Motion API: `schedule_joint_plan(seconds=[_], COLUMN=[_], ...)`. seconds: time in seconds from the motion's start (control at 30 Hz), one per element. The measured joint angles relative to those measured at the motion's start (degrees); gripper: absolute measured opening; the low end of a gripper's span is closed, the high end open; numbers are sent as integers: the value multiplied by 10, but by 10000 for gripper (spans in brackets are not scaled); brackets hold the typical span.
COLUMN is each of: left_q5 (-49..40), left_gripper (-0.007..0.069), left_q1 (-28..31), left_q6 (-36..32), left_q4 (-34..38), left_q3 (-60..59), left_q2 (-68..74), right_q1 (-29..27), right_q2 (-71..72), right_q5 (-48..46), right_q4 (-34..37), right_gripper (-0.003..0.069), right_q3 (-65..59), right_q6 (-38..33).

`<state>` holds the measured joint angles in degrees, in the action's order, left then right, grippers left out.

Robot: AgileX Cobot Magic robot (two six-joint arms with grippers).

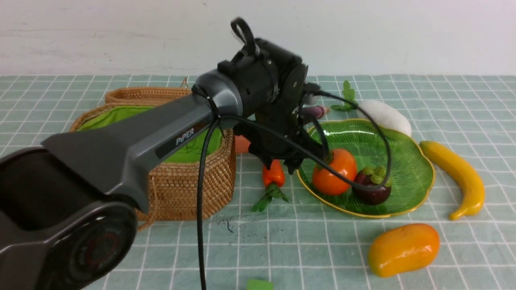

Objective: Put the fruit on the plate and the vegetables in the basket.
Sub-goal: Use the left arm to grab a carrot and put it into the left basket

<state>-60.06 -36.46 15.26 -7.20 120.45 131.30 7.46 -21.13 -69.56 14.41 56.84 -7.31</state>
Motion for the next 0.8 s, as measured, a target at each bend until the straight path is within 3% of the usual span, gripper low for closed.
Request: schedule_joint_plan(seconds=[0.17, 0.47, 0.57, 0.7, 0.8], left_q5=[21, 44, 56, 59, 58], left_gripper=[435, 449, 440, 371, 371], left_q1=[1, -2, -3, -2, -2], left_q6=[32, 51, 54, 57, 57], left_q4=[-48, -96, -86, -76, -75], left_q3=[0, 4, 6, 5, 5], left_q2=[24, 42, 51, 72, 72], right_q1=[0, 0, 0, 0, 0], right_q2=[0, 0, 0, 0, 0], right_q5=[0, 0, 0, 0, 0], right_q4=[1, 1, 1, 1, 1], right_gripper=[87, 87, 87, 89, 92], right_q3=[0, 0, 0, 0, 0], right_q6=[0, 0, 0, 0, 0])
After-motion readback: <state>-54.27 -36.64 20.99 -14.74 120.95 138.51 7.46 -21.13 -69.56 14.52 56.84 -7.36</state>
